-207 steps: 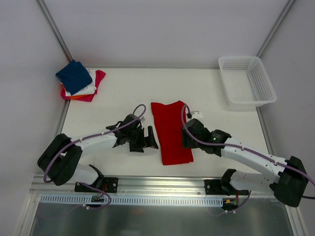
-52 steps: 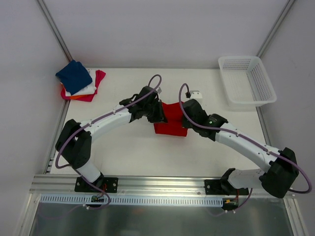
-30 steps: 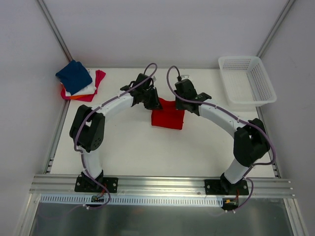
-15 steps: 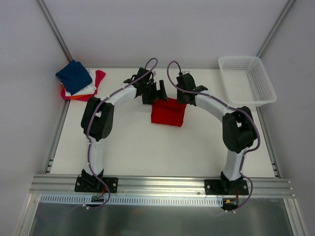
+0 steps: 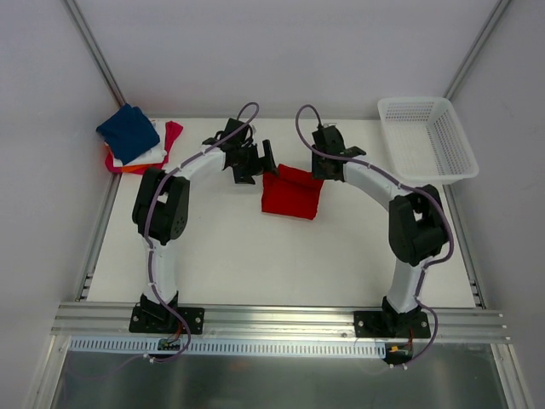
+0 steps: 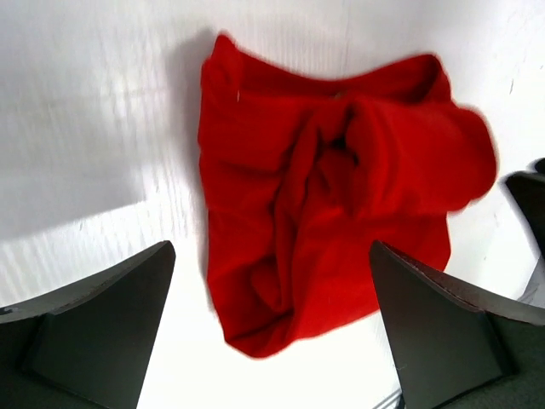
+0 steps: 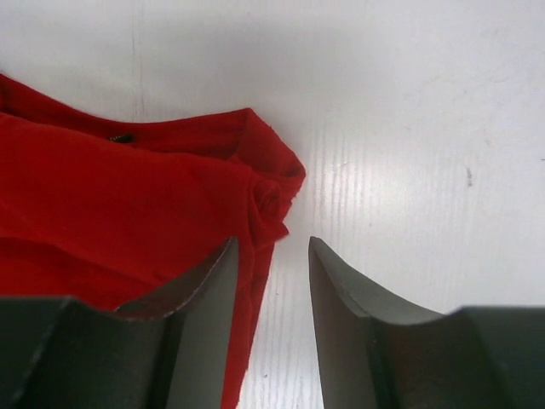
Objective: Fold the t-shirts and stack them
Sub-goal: Fold the tshirt
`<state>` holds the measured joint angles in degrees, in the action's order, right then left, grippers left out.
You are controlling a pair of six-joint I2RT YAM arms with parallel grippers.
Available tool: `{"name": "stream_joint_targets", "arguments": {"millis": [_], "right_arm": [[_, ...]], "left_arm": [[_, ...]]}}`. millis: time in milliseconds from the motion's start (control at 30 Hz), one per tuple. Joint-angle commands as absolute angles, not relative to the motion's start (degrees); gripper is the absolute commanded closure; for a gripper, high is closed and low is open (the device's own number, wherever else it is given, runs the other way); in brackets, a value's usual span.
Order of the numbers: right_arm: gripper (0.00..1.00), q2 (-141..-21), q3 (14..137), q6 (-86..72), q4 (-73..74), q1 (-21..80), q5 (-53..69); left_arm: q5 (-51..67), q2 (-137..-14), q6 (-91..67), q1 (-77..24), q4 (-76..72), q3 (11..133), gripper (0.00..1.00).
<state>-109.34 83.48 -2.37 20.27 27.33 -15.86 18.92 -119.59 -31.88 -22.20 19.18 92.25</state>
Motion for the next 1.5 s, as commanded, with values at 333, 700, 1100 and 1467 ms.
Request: {"name": "stream_joint_targets", "arguments": {"millis": [333,700,1100,1467], "right_arm": [[0.58,-89.6,81.4,-1.9,25.3,34.0,-19.4],[0.59,-101.6,84.1,-4.0,24.0,35.9,-15.8],[0.61,-115.0,93.8,-2.5,23.1,34.3,-13.3],[0.61,-127.2,104.2,-2.5,23.1,29.8,-8.3]], "left_arm": [[14.5,-106.3,-31.4,-22.7,18.7,76.8,0.01],[14.7,-103.4,-31.3,-22.8,18.2,73.1,0.01],[14.0,-100.2,-30.9,-22.8,18.1,69.3,0.01],[13.4,-96.9,-30.8,-22.8,18.0,66.4,0.01]]}}
